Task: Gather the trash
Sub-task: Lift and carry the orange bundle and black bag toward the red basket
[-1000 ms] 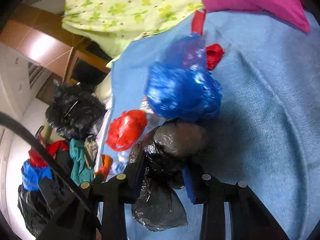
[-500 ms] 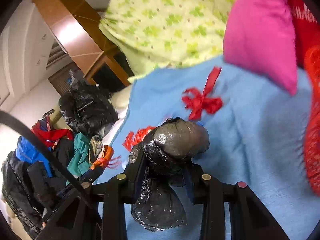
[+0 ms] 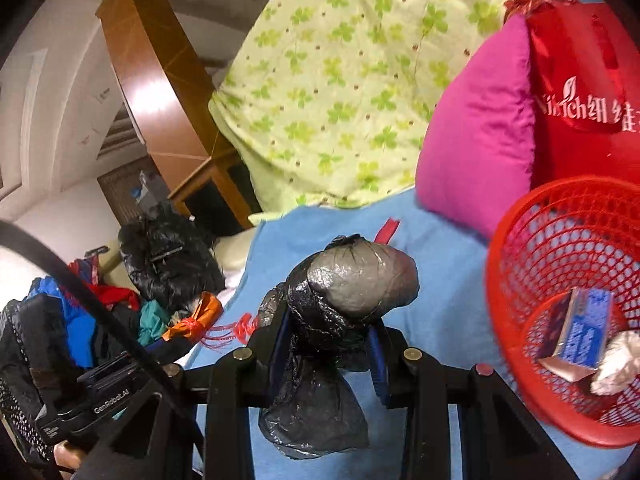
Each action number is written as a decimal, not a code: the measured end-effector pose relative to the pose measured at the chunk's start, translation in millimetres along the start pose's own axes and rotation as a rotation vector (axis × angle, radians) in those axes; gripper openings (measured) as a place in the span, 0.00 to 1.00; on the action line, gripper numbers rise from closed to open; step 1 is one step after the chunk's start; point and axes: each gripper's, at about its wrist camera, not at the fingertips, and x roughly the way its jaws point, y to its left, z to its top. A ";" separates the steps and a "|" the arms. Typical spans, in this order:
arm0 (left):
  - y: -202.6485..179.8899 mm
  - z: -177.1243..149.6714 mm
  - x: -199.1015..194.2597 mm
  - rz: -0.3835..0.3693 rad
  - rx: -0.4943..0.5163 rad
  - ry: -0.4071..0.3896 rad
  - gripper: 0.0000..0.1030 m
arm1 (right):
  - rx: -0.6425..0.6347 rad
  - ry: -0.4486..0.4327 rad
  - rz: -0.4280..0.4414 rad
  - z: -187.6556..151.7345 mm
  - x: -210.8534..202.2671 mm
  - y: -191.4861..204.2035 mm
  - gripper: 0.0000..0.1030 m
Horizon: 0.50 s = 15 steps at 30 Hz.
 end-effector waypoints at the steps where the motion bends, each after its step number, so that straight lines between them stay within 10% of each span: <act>1: -3.9 1.0 -1.0 0.002 0.005 0.000 0.32 | 0.001 -0.010 -0.001 1.0 -3.4 -1.9 0.36; 15: -64.1 17.9 -8.5 0.028 0.090 -0.002 0.32 | 0.017 -0.130 -0.003 12.1 -54.0 -30.7 0.36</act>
